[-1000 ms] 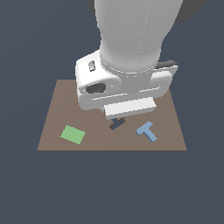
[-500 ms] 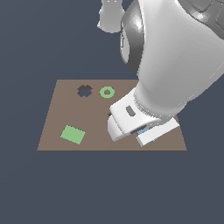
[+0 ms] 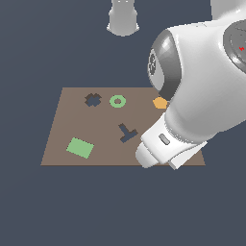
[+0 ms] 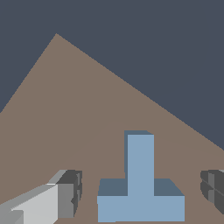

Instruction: Insert a designated object into the corresponding slot on a board.

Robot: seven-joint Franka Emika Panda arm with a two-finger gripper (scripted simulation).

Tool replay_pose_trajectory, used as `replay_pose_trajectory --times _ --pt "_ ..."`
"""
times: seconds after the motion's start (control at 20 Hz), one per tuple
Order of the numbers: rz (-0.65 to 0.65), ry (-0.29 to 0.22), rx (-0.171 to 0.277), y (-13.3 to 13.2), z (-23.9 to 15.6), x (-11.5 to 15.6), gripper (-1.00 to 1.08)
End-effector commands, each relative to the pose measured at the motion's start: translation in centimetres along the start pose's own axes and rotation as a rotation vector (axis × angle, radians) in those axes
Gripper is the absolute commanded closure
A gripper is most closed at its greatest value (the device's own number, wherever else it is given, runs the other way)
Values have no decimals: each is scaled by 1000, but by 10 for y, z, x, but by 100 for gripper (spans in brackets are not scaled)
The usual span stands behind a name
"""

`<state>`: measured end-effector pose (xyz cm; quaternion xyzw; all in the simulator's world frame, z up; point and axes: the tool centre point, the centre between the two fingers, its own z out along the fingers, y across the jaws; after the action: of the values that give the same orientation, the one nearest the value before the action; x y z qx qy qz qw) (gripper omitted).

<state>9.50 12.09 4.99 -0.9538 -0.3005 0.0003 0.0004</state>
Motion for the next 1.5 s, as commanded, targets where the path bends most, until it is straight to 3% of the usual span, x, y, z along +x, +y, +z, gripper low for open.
replay_pose_trajectory --times 0.0,0.85,0.9,1.45 --pt "-13 0 -1 -2 2 3 -92" --pt "-4 0 -1 0 20 1 -92" --pt "-4 0 -1 0 20 1 108" --pt "-4 0 -1 0 20 0 108"
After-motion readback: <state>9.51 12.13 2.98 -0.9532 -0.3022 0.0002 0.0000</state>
